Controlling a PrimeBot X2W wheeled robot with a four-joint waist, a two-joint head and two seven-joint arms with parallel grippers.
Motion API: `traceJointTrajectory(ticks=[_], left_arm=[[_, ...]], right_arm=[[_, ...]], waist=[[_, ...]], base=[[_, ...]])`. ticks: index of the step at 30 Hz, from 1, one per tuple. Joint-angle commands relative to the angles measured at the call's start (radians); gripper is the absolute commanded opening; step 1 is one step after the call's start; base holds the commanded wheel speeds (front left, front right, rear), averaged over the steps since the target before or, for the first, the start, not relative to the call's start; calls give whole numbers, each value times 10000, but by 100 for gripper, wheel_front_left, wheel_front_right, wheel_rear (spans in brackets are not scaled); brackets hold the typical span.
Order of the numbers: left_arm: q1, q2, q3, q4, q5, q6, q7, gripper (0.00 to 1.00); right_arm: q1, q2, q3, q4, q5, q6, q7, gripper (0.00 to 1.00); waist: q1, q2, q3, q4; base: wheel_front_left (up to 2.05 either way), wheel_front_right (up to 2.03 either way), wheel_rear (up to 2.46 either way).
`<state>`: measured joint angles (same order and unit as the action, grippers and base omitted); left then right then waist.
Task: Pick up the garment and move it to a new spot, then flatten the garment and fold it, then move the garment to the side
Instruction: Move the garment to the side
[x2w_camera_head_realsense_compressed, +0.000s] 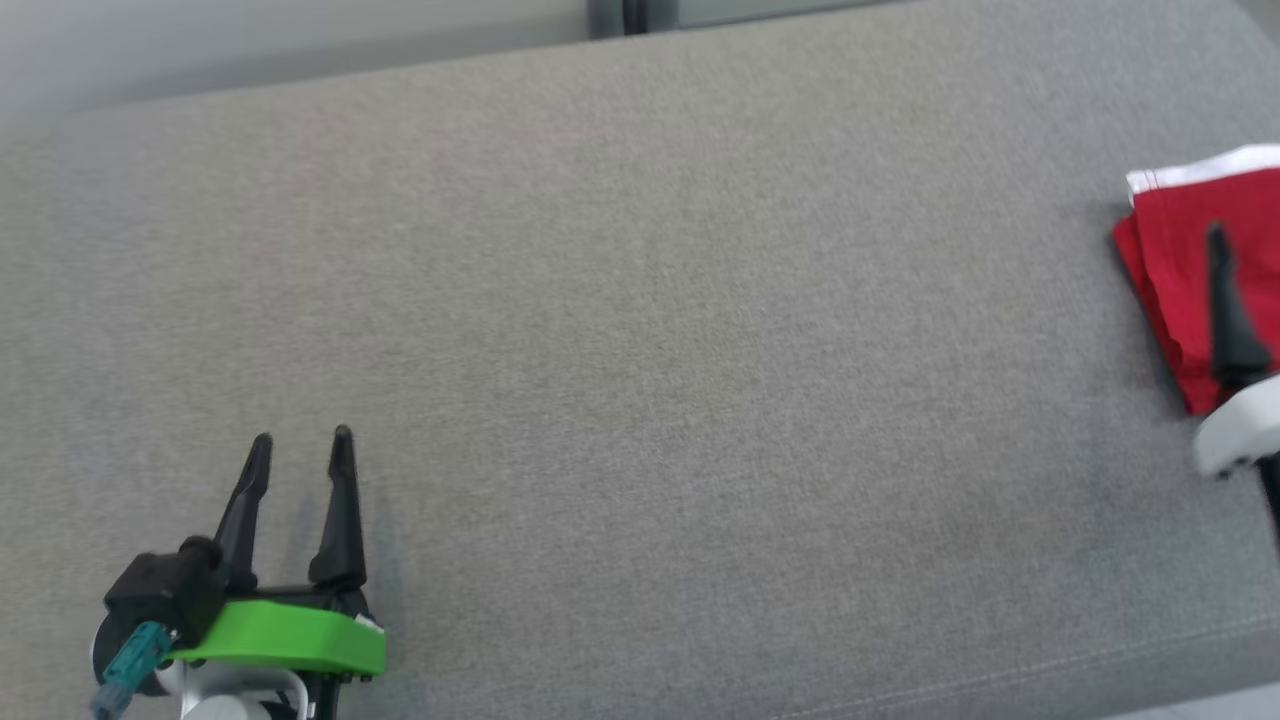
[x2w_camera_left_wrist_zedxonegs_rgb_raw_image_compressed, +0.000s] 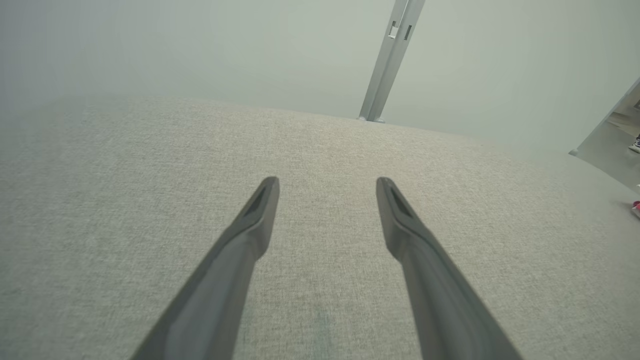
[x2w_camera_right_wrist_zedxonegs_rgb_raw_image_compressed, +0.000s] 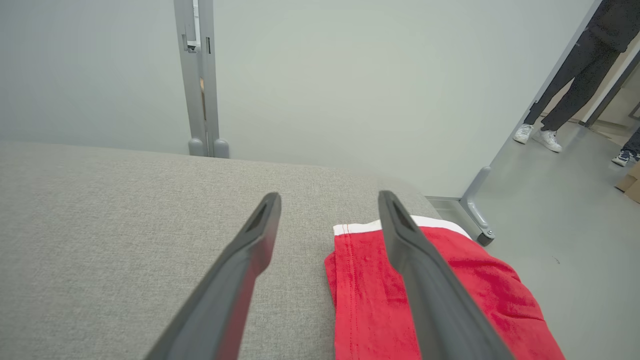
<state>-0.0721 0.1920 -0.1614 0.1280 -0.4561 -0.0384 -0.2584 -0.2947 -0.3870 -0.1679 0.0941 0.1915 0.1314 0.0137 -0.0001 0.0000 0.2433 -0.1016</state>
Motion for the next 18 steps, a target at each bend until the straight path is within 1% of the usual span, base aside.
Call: traceJointTrajectory(ticks=[1, 3, 4, 5, 9, 10, 14, 18], left_arm=[[295, -10, 202, 35, -53, 119, -66, 100], [458, 22, 368, 137, 82, 221, -63, 100], [458, 22, 368, 137, 82, 221, -63, 100], [522, 19, 448, 198, 121, 246, -64, 100], [698, 57, 710, 353, 547, 163, -66, 100], [778, -18, 798, 413, 597, 127, -67, 100], [1129, -260, 1077, 503, 834, -177, -68, 100], [1442, -406, 1262, 610, 1054, -509, -65, 100]], right_arm=[[473, 241, 276, -148, 101, -16, -356, 100], [850, 674, 503, -51, 75, -15, -779, 100], [850, 674, 503, -51, 75, -15, -779, 100], [1053, 892, 621, 81, 27, -15, -977, 100], [1655, 1449, 928, 811, -362, -15, -1868, 100], [1782, 1591, 1022, 1051, -438, -15, -2047, 100], [2234, 2159, 887, 1919, -734, -15, -2589, 100], [2688, 2738, 283, 2320, -1128, -15, -2770, 100]], waist=[[1, 0, -1142, 916], [1, 0, -1293, 1138], [1, 0, -1293, 1138], [1, 0, -1375, 1245], [1, 0, -1672, 1595], [1, 0, -1739, 1645], [1, 0, -2063, 1745], [1, 0, -2313, 1723]], base=[[0, 0, 0], [0, 0, 0], [0, 0, 0], [0, 0, 0], [0, 0, 0], [0, 0, 0], [0, 0, 0], [0, 0, 0]])
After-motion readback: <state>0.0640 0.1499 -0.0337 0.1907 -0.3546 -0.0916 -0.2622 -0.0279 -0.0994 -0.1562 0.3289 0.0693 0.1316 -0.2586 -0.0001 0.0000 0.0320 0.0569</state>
